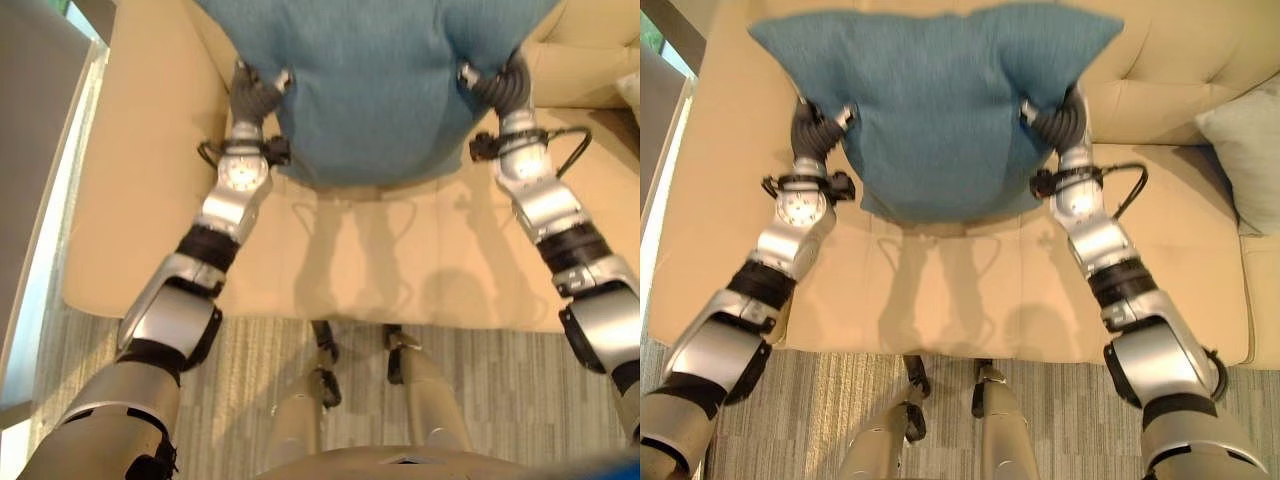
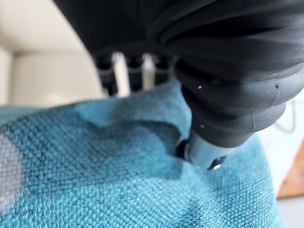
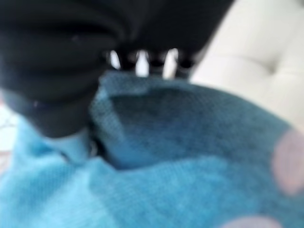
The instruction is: Pick up all the scattered cushions and arrange them neatly on the sofa.
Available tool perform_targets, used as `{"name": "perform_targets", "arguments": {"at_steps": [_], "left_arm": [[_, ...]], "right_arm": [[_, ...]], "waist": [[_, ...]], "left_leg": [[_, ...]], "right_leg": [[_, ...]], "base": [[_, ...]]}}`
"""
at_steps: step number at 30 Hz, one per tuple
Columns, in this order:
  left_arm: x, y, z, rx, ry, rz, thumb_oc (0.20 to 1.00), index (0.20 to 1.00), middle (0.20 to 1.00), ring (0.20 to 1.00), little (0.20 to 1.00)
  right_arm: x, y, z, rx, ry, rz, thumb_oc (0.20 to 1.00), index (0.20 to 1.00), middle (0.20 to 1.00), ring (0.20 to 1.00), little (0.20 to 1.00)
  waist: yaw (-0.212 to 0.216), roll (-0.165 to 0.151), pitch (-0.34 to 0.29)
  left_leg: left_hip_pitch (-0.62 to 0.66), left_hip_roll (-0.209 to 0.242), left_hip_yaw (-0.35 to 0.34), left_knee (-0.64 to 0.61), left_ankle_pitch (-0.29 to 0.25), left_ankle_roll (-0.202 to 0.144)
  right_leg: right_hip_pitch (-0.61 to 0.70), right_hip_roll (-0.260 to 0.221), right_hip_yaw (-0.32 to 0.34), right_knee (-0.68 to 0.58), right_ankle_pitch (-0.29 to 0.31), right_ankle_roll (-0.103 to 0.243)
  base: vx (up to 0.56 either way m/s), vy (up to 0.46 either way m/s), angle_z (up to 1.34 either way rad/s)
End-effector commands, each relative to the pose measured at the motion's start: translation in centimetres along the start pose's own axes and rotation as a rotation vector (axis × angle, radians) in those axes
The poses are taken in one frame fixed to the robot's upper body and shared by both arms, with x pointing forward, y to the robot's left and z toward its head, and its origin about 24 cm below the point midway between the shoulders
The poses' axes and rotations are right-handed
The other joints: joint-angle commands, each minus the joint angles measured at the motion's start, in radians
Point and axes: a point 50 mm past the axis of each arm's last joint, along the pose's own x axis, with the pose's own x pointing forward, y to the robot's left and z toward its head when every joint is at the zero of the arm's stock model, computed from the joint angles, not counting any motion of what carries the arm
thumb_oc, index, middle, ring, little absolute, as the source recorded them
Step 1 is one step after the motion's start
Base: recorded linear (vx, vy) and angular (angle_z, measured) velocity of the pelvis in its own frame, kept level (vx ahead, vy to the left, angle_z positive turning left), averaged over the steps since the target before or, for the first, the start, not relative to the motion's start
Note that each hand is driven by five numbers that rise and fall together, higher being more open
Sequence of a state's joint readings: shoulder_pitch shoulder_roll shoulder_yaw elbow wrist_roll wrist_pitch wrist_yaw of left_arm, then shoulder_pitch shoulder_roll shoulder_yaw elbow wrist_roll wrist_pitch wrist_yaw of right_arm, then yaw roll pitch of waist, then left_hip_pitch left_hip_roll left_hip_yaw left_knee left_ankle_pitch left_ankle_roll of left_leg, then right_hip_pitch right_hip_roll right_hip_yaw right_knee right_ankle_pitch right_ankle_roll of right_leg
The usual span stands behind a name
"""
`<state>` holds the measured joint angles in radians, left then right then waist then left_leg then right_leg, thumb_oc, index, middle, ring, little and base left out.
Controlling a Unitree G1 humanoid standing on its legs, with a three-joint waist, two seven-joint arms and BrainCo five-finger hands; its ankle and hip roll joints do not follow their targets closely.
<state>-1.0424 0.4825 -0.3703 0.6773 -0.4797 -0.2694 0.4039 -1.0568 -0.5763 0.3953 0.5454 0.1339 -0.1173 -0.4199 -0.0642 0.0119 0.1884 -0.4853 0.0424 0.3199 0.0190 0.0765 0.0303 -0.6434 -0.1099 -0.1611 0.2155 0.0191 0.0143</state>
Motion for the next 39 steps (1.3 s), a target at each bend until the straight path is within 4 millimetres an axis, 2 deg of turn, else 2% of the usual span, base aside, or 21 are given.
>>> {"name": "perform_targets", "arguments": {"at_steps": [1, 4, 8, 12, 15, 16, 19, 20, 21, 22, 23, 24, 26, 28, 29, 32, 35, 36, 37, 39], "left_arm": [[1.3, -3.6, 7.1, -0.046, -0.329, -0.154, 0.200, 0.200, 0.200, 0.200, 0.200], [1.9, -3.4, 7.5, -0.028, -0.325, -0.148, 0.200, 0.200, 0.200, 0.200, 0.200], [1.8, -3.0, 6.9, -0.039, -0.301, -0.139, 0.200, 0.200, 0.200, 0.200, 0.200], [1.2, -3.3, 5.6, -0.050, -0.260, -0.154, 0.200, 0.200, 0.200, 0.200, 0.200], [1.0, -3.3, 5.4, -0.046, -0.253, -0.158, 0.200, 0.200, 0.200, 0.200, 0.200], [0.7, -3.4, 4.7, -0.013, -0.232, -0.172, 0.200, 0.200, 0.200, 0.200, 0.200], [0.9, -3.3, 4.3, 0.021, -0.217, -0.166, 0.200, 0.200, 0.200, 0.200, 0.200], [1.3, -3.3, 4.2, 0.062, -0.206, -0.157, 0.235, 0.235, 0.235, 0.235, 0.235], [1.4, -3.4, 4.3, 0.062, -0.207, -0.156, 0.360, 0.360, 0.360, 0.360, 0.360], [1.7, -3.5, 4.7, 0.082, -0.215, -0.152, 1.000, 1.000, 1.000, 1.000, 1.000], [2.7, -3.6, 5.6, 0.120, -0.218, -0.136, 1.000, 1.000, 1.000, 1.000, 1.000], [2.8, -3.6, 5.7, 0.119, -0.221, -0.135, 1.000, 1.000, 1.000, 1.000, 1.000], [3.8, -3.6, 7.1, 0.140, -0.240, -0.116, 1.000, 1.000, 1.000, 1.000, 1.000], [4.2, -3.6, 7.6, 0.152, -0.242, -0.106, 1.000, 1.000, 1.000, 1.000, 1.000], [5.2, -3.0, 8.6, 0.212, -0.247, -0.073, 1.000, 1.000, 1.000, 1.000, 1.000], [5.9, -2.7, 9.8, 0.260, -0.260, -0.058, 1.000, 1.000, 1.000, 1.000, 1.000], [6.9, -1.2, 12.3, 0.318, -0.307, -0.030, 1.000, 1.000, 1.000, 1.000, 1.000], [6.9, -1.2, 12.4, 0.318, -0.308, -0.030, 1.000, 1.000, 1.000, 1.000, 1.000], [7.2, -0.2, 13.0, 0.328, -0.317, -0.015, 1.000, 1.000, 1.000, 1.000, 1.000], [7.4, 1.7, 13.0, 0.321, -0.300, 0.022, 1.000, 1.000, 1.000, 1.000, 1.000]], "right_arm": [[1.3, 1.9, 6.2, 0.141, -0.268, 0.031, 0.200, 0.200, 0.200, 0.200, 0.200], [2.3, 1.5, 6.9, 0.112, -0.277, 0.025, 0.200, 0.200, 0.200, 0.200, 0.200], [2.5, 1.3, 6.5, 0.077, -0.261, 0.029, 0.200, 0.200, 0.200, 0.200, 0.200], [1.8, 1.9, 5.2, 0.063, -0.213, 0.060, 0.200, 0.200, 0.200, 0.200, 0.200], [1.7, 2.1, 5.0, 0.068, -0.205, 0.066, 0.200, 0.200, 0.200, 0.200, 0.200], [1.2, 2.7, 4.1, 0.054, -0.175, 0.100, 0.200, 0.200, 0.200, 0.200, 0.200], [1.1, 2.9, 3.7, 0.043, -0.158, 0.109, 0.200, 0.200, 0.200, 0.200, 0.200], [1.4, 3.2, 3.4, 0.031, -0.140, 0.112, 0.200, 0.200, 0.200, 0.200, 0.200], [1.4, 3.1, 3.5, 0.031, -0.141, 0.111, 0.200, 0.200, 0.200, 0.200, 0.200], [1.7, 3.2, 3.5, 0.013, -0.133, 0.110, 0.200, 0.200, 0.200, 0.200, 0.200], [2.6, 3.2, 3.7, -0.051, -0.117, 0.107, 0.705, 0.705, 0.705, 0.705, 0.705], [2.7, 3.1, 3.8, -0.051, -0.120, 0.105, 1.000, 1.000, 1.000, 1.000, 1.000], [3.7, 2.8, 4.2, -0.098, -0.100, 0.077, 1.000, 1.000, 1.000, 1.000, 1.000], [4.1, 2.7, 4.3, -0.114, -0.093, 0.066, 1.000, 1.000, 1.000, 1.000, 1.000], [4.7, 2.2, 4.1, -0.140, -0.057, 0.042, 1.000, 1.000, 1.000, 1.000, 1.000], [5.3, 1.6, 4.2, -0.168, -0.036, 0.024, 1.000, 1.000, 1.000, 1.000, 1.000], [6.5, -0.9, 4.2, -0.266, 0.001, -0.022, 1.000, 1.000, 1.000, 1.000, 1.000], [6.5, -0.9, 4.2, -0.266, 0.000, -0.023, 1.000, 1.000, 1.000, 1.000, 1.000], [6.8, -2.0, 4.0, -0.295, 0.015, -0.036, 1.000, 1.000, 1.000, 1.000, 1.000], [6.9, -3.9, 3.2, -0.345, 0.048, -0.051, 1.000, 1.000, 1.000, 1.000, 1.000]], "waist": [[0.002, -0.071, -0.035], [0.007, -0.069, -0.037], [0.009, -0.067, -0.027], [0.005, -0.067, -0.028], [0.005, -0.067, -0.029], [0.005, -0.066, -0.025], [0.005, -0.063, -0.019], [0.008, -0.059, -0.010], [0.008, -0.059, -0.009], [0.008, -0.057, -0.005], [0.011, -0.055, 0.000], [0.010, -0.055, 0.002], [0.013, -0.053, 0.005], [0.013, -0.052, 0.005], [0.013, -0.052, 0.000], [0.015, -0.052, 0.000], [0.021, -0.052, -0.015], [0.021, -0.052, -0.014], [0.023, -0.053, -0.022], [0.027, -0.055, -0.035]], "left_leg": [[-0.034, 0.012, -0.071, 0.082, -0.079, -0.094], [-0.077, 0.009, -0.080, 0.070, -0.066, -0.096], [-0.115, 0.011, -0.084, 0.071, -0.055, -0.102], [-0.132, 0.013, -0.086, 0.083, -0.058, -0.104], [-0.132, 0.013, -0.086, 0.087, -0.061, -0.104], [-0.131, 0.012, -0.084, 0.093, -0.064, -0.104], [-0.135, 0.010, -0.086, 0.088, -0.060, -0.103], [-0.147, 0.010, -0.088, 0.085, -0.052, -0.105], [-0.148, 0.010, -0.088, 0.084, -0.052, -0.105], [-0.155, 0.009, -0.089, 0.080, -0.047, -0.106], [-0.177, 0.012, -0.091, 0.076, -0.036, -0.108], [-0.179, 0.012, -0.091, 0.076, -0.036, -0.108], [-0.202, 0.015, -0.098, 0.071, -0.025, -0.111], [-0.208, 0.015, -0.101, 0.070, -0.022, -0.112], [-0.215, 0.016, -0.107, 0.066, -0.017, -0.113], [-0.219, 0.014, -0.113, 0.063, -0.012, -0.114], [-0.224, 0.013, -0.121, 0.055, -0.009, -0.117], [-0.224, 0.013, -0.121, 0.055, -0.008, -0.116], [-0.225, 0.012, -0.124, 0.057, -0.007, -0.118], [-0.219, 0.012, -0.128, 0.057, -0.008, -0.119]], "right_leg": [[0.118, -0.109, 0.016, -0.179, 0.115, 0.177], [0.075, -0.105, 0.020, -0.193, 0.126, 0.179], [0.042, -0.105, 0.017, -0.195, 0.128, 0.179], [0.030, -0.106, 0.011, -0.189, 0.126, 0.177], [0.029, -0.106, 0.011, -0.187, 0.126, 0.176], [0.030, -0.111, 0.010, -0.180, 0.122, 0.175], [0.019, -0.114, 0.011, -0.175, 0.124, 0.175], [0.007, -0.114, 0.010, -0.176, 0.128, 0.175], [0.006, -0.114, 0.010, -0.176, 0.129, 0.175], [-0.005, -0.114, 0.010, -0.175, 0.132, 0.176], [-0.025, -0.113, 0.008, -0.177, 0.139, 0.177], [-0.026, -0.113, 0.008, -0.177, 0.139, 0.177], [-0.047, -0.109, 0.006, -0.177, 0.142, 0.177], [-0.053, -0.108, 0.006, -0.178, 0.143, 0.177], [-0.057, -0.107, 0.003, -0.180, 0.146, 0.178], [-0.060, -0.105, 0.001, -0.183, 0.149, 0.179], [-0.063, -0.101, 0.000, -0.195, 0.157, 0.182], [-0.063, -0.101, 0.000, -0.195, 0.158, 0.182], [-0.061, -0.100, 0.000, -0.199, 0.158, 0.182], [-0.051, -0.100, -0.005, -0.204, 0.159, 0.184]], "base": [[0.00, 0.000, 0.00], [0.00, 0.000, 0.00], [0.00, 0.000, 0.00], [0.01, -0.013, 0.15], [0.00, -0.010, -0.31], [0.00, 0.000, 0.00], [-0.02, -0.011, 0.16], [-0.04, -0.005, 0.06], [-0.04, -0.006, 0.02], [-0.05, 0.001, 0.00], [-0.05, 0.001, -0.03], [-0.04, -0.006, -0.04], [0.00, 0.000, 0.00], [0.00, -0.008, -0.02], [-0.01, -0.010, -0.04], [0.00, -0.004, 0.01], [0.00, -0.002, 0.01], [0.03, -0.001, 0.01], [0.03, 0.014, 0.03], [0.05, 0.012, 0.02]]}}
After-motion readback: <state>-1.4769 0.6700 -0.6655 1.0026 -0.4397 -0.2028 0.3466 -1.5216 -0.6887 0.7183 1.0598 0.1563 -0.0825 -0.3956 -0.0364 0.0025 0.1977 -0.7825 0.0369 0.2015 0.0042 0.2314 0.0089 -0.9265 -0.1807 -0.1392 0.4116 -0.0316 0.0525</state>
